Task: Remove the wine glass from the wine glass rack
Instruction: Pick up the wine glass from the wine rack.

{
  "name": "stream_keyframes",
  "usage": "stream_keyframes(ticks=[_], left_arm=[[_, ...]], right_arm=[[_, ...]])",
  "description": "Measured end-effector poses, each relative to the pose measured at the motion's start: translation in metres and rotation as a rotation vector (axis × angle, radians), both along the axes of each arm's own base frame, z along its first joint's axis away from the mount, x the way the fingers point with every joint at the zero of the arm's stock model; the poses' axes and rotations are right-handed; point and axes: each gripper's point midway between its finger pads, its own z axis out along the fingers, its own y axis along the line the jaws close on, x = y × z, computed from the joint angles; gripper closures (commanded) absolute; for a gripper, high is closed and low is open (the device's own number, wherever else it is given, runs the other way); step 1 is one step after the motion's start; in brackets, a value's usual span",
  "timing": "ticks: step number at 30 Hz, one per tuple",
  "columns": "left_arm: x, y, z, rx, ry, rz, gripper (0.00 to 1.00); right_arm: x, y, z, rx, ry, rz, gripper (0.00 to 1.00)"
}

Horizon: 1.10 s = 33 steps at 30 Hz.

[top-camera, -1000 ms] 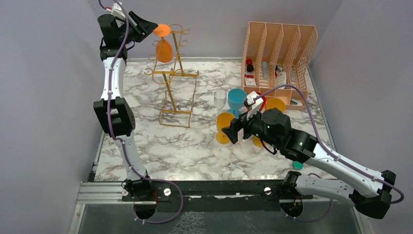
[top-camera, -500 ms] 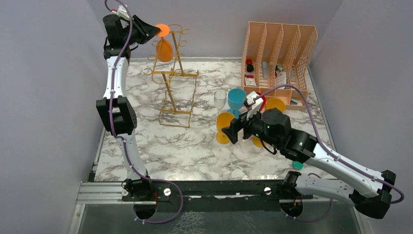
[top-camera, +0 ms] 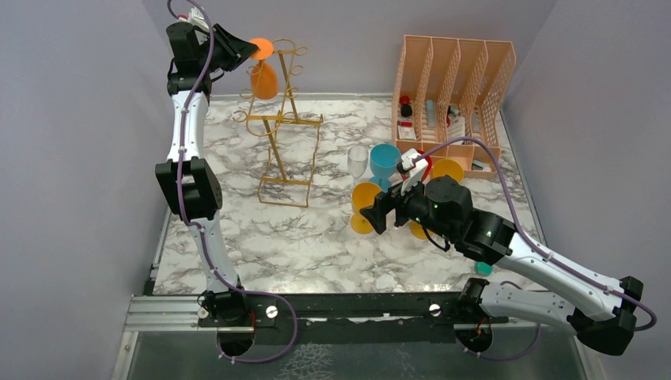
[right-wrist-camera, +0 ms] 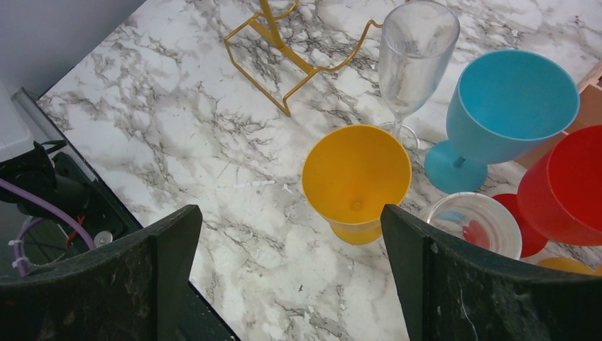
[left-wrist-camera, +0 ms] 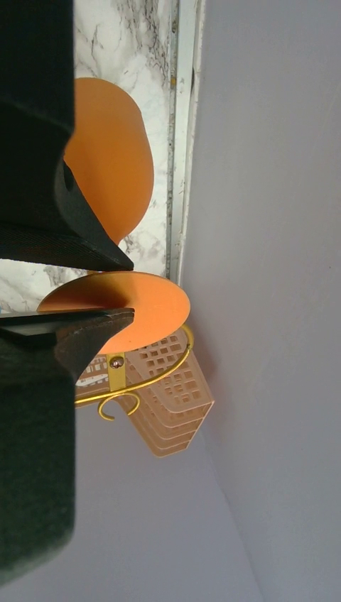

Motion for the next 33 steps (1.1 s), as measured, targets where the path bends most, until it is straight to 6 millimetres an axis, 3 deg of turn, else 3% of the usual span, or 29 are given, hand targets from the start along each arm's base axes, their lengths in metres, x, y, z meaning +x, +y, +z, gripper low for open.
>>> stream_keyframes(ticks=[8,11,16,33], left_arm=[[0.000,0.001,0.000,0.000,0.005,0.008,0.77],[-0.001,0.001,0.003,0.000,0.004,0.012,0.67],[-0.001,0.002,-0.001,0.001,0.021,0.020,0.66],[-0.004,0.004,0.010,0.017,0.002,0.035,0.85]], right_arm=[[-0.001,-0.001,0.002,0.009,-0.002,-0.001,0.02],[-0.001,-0.001,0.003,0.010,-0.001,0.002,0.02],[-0.003,0.001,0.002,0.013,0.003,0.012,0.02],[-0.003,0.001,0.002,0.024,0.014,0.007,0.02]])
